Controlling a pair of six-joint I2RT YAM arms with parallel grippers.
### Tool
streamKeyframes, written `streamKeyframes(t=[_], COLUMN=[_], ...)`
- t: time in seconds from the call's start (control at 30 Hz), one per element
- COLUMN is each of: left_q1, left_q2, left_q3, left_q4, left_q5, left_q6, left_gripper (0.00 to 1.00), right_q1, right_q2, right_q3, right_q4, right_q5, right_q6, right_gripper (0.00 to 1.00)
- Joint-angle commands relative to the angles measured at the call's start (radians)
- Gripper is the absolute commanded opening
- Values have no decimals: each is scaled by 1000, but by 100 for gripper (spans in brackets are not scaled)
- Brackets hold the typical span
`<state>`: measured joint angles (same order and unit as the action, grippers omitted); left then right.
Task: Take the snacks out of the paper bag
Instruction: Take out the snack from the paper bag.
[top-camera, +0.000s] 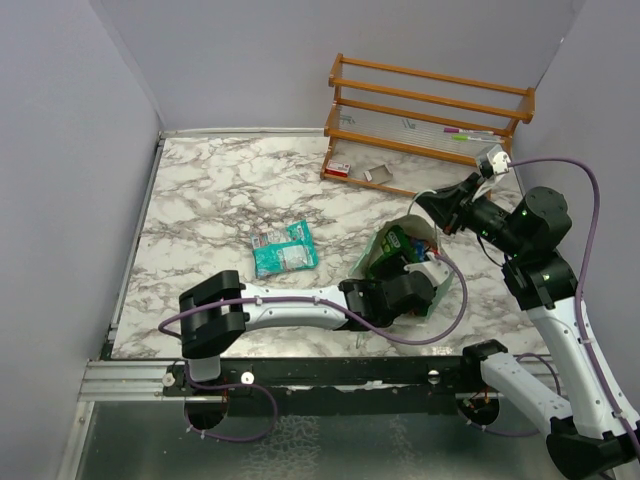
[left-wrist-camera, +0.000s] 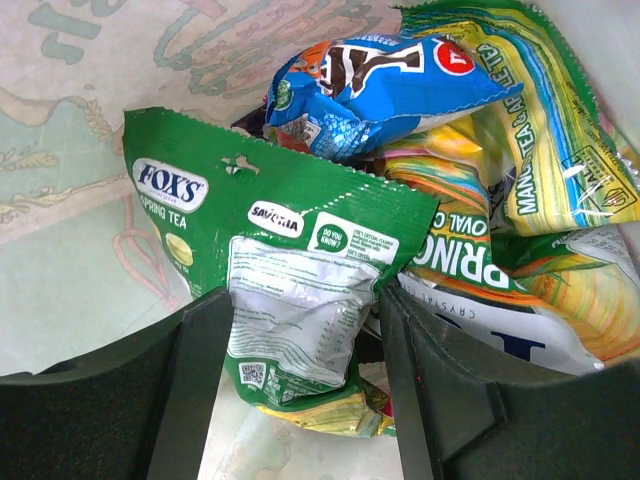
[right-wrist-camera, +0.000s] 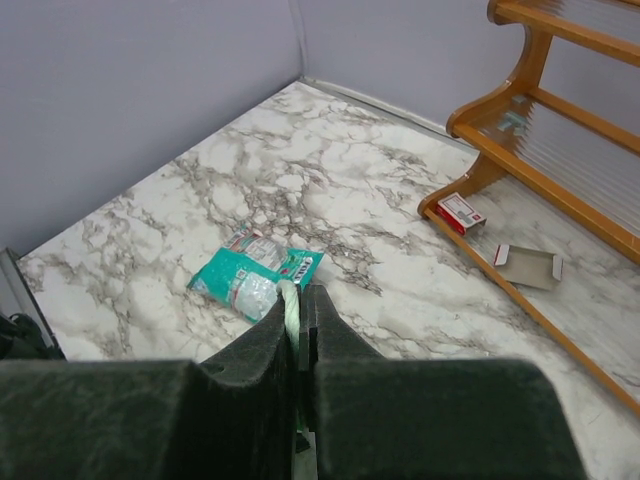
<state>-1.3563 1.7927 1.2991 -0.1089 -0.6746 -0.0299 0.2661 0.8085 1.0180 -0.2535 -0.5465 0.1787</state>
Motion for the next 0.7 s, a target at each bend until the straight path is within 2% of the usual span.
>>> streamKeyframes(t=[0.0, 0.13, 0.23, 0.3, 0.43, 0.67], left_q1=[0, 4, 9, 11, 11, 12], left_q2=[-42, -26, -2, 7, -15, -107], left_q3=[-50, -53, -50, -41, -27, -15], left_q4=[33, 23, 17, 9, 6, 8], left_q5=[-5, -16, -38, -61, -61, -24], left_q6=[13, 15, 26, 34, 39, 35], left_gripper=[64, 67, 61, 53, 29, 5], right_q1=[-2, -2, -2, -2, -2, -2], right_q2=[-19, -13, -17, -11, -11, -16], right_q3=[2, 15, -5, 2, -5, -18], right_q4=[66, 51, 80, 71, 75, 92], right_q5=[12, 26, 21, 30, 23, 56], right_q6=[-1, 2, 7, 14, 6, 13], right_gripper=[4, 4, 4, 4, 4, 4])
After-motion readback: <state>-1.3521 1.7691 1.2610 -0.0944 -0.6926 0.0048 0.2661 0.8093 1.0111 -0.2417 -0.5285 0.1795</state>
